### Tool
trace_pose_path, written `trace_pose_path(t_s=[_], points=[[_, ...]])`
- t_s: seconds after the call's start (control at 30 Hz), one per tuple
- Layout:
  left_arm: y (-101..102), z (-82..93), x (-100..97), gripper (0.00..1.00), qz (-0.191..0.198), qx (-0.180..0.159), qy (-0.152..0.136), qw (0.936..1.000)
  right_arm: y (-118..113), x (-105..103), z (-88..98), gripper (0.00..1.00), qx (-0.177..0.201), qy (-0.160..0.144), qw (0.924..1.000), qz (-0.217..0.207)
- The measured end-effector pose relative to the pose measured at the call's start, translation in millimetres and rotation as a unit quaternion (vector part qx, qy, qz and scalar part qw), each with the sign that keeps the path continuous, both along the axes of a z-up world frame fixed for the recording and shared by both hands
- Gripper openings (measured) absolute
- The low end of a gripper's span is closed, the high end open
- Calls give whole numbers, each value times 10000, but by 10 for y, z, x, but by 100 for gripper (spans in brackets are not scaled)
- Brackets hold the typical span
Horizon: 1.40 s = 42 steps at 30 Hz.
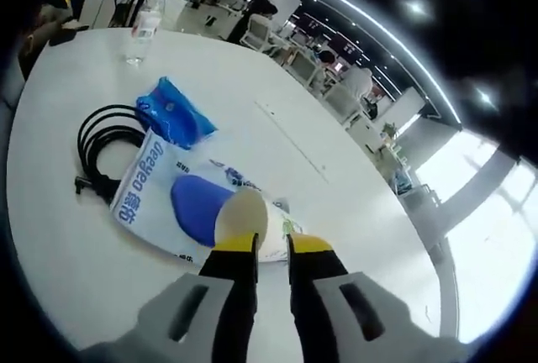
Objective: Arrange the tabletop items into an orderly group along one side of the table until the central work area is clear of visible clutter.
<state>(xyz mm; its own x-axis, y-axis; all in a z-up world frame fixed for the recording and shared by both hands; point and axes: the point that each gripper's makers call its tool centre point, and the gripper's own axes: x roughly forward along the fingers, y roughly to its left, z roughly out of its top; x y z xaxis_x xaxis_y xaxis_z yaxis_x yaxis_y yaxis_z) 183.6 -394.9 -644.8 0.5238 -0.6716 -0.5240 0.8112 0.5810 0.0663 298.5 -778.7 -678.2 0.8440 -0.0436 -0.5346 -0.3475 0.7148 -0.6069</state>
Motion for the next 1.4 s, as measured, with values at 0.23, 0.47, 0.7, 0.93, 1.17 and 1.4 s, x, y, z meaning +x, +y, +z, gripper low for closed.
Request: trace_pose_path(t_s=[0.23,0.47,0.7,0.93,1.17,1.4], points=[[12,-12,2,86,9,38,18,10000,4,66,-14,9,-82,17,10000,46],[19,-27,3,84,18,75,32,10000,-15,106,-32,3,-158,37,9999,18],[12,-22,5,84,4,71,13,10000,-46,91,29,1,-153,-28,9999,-42],[1,-10,3,84,-26,74,-40,10000,-25,32,93,1,-114,-96,9999,-48],[-7,9,0,83,-62,57,-94,9999,88,-68,188,1,-86,-201,9997,66],[-3,30,11,83,-33,12,-140,9999,240,-145,296,1,53,-296,9994,176]])
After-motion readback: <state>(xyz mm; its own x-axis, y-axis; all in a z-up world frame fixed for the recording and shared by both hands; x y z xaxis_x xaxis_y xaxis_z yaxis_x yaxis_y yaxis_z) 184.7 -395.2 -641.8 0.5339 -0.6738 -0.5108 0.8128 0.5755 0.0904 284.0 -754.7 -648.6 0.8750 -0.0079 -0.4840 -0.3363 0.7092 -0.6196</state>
